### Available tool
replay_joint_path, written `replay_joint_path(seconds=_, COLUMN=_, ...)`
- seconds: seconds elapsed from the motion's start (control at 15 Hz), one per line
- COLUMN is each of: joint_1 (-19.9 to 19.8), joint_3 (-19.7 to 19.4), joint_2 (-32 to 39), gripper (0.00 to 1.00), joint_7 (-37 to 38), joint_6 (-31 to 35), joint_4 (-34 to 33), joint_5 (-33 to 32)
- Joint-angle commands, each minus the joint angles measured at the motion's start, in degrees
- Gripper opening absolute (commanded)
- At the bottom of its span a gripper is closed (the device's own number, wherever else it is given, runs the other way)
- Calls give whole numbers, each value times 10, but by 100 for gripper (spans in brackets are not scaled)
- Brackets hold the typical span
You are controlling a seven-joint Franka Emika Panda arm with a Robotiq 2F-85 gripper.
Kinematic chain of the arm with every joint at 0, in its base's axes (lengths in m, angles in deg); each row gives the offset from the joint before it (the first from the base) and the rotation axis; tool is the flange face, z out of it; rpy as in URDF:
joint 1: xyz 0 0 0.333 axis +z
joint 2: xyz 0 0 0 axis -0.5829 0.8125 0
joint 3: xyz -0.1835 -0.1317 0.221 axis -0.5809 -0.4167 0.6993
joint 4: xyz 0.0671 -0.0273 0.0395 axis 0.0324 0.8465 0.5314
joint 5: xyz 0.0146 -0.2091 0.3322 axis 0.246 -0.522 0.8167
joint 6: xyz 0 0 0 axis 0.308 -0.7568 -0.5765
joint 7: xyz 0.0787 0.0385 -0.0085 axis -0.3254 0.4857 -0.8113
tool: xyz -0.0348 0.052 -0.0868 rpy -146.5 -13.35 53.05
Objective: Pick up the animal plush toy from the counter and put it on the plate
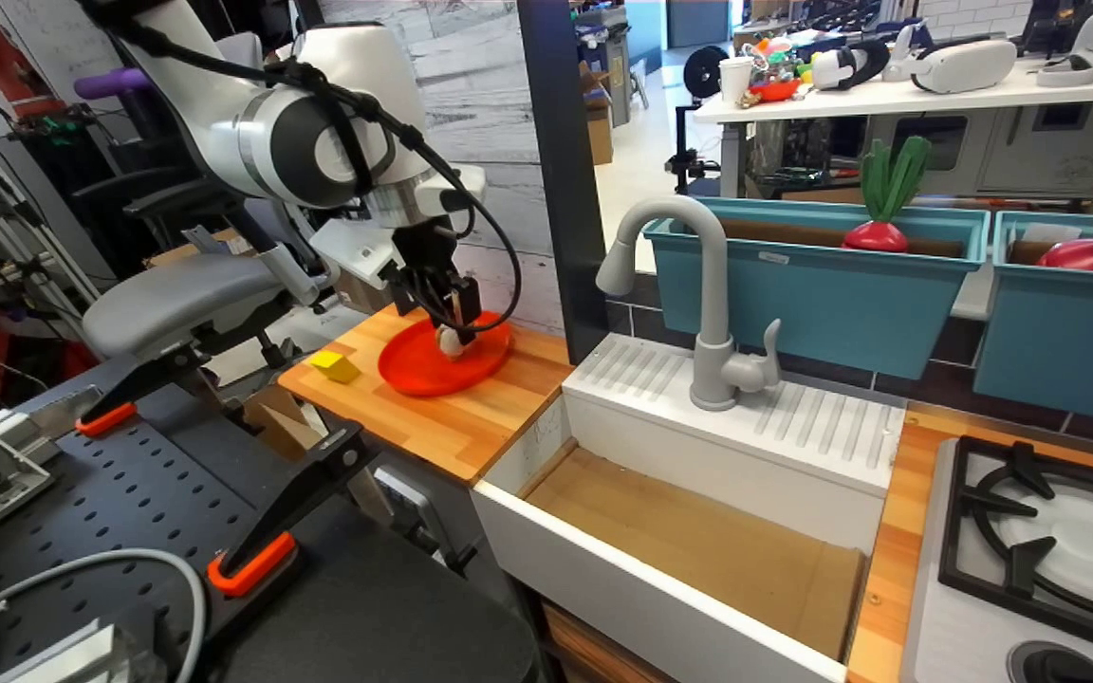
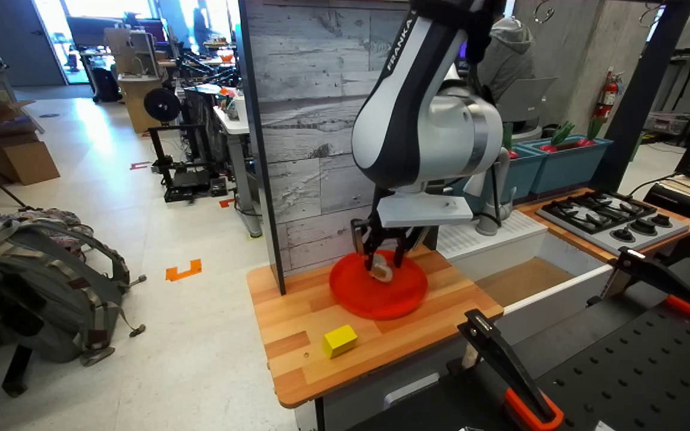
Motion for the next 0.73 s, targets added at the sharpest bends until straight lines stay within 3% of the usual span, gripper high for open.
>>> replay_joint_path(seconds=0.0, joint_1=6, joint_3=2, joint_2=0, gripper=94, joint_7=-9, joint_6=-18, joint_4=-11, joint_5=4)
replay_joint_path(seconds=0.13, joint_1=2, joint_3=12, joint_2=-20, gripper=100, joint_7=-18, joint_6=-7, joint_4=11, joint_5=4)
replay_joint_path(seconds=0.47, joint_1=2, joint_3=41, joint_2=-107, gripper=100, joint_7=-48, joint_6=24, joint_4=96, joint_5=-5)
replay_joint_path(seconds=0.53, joint_1=6, joint_3=30, joint_2=-52, gripper=100, joint_7=-31, joint_6=18, joint_4=37, joint_5=5)
replay_joint_path(seconds=0.67, joint_1=8, joint_3=32, joint_2=-66, gripper=100, joint_7=-32, joint_6=17, joint_4=48, joint_5=5)
